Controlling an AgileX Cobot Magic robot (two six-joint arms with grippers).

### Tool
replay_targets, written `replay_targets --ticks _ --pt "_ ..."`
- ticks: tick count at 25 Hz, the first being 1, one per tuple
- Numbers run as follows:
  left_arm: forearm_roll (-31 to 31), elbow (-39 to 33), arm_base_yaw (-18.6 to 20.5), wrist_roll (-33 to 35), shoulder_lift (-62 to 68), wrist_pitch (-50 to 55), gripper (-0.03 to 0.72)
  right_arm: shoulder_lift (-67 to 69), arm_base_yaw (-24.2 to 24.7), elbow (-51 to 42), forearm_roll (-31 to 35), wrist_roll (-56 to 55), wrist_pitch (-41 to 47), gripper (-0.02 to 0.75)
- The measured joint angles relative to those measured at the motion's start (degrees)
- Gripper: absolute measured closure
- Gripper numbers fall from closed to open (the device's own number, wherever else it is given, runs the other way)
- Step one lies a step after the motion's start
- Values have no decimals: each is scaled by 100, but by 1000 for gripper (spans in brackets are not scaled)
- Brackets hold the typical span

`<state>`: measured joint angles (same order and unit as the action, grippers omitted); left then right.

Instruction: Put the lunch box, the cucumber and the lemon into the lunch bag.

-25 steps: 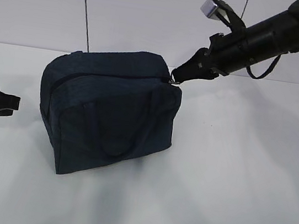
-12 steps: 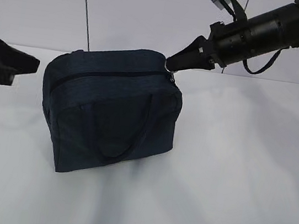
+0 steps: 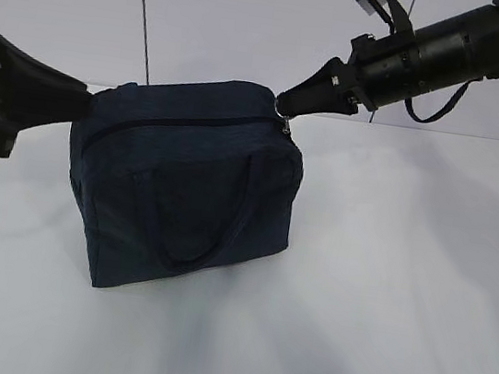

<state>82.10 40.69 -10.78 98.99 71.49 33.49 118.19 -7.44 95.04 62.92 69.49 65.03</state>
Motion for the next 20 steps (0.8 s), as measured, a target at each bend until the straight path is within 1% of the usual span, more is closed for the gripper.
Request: replay_targets --ticks 4,5,6,8,10,14,16,20 --pt "-107 119 -444 131 0 -209 391 0 0 0 0 -47 0 730" --pt "-202 160 -585 157 0 -352 358 0 0 0 0 -84 0 730" --pt "-319 187 -703 166 0 -462 341 0 0 0 0 -104 0 730" --pt "-592 199 -979 195 24 -637 320 0 0 0 0 -139 0 730" --pt "-723 208 -1208 202 104 -796 314 0 0 0 -10 -168 13 730" --pt "-981 242 -1603 215 410 -1138 312 0 0 0 -20 -231 17 730" --pt "-1168 283 -1872 215 569 -1339 317 0 0 0 -20 -234 17 730" --pt "-1537 295 -2431 225 880 -2451 328 0 0 0 -20 -247 28 730"
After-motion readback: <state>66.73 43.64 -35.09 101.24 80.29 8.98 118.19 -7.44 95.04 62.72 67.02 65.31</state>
